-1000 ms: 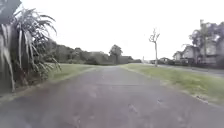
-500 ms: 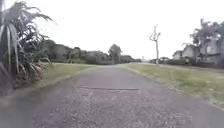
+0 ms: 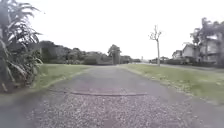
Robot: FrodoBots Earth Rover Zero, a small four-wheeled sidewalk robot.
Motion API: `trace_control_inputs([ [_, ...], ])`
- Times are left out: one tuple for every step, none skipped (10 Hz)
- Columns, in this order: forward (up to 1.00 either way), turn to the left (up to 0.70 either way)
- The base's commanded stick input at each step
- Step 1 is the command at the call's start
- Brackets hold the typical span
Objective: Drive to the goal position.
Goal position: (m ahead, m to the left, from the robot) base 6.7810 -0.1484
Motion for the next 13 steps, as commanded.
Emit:
trace_control_inputs([
  [0.7, 0.0],
  [0.7, 0.0],
  [0.7, 0.0],
  [0.7, 0.0],
  [0.7, 0.0],
  [0.7, 0.0],
  [0.7, 0.0],
  [0.7, 0.0],
  [0.7, 0.0],
  [0.7, 0.0],
  [0.7, 0.0],
  [0.7, 0.0],
  [0.7, 0.0],
])
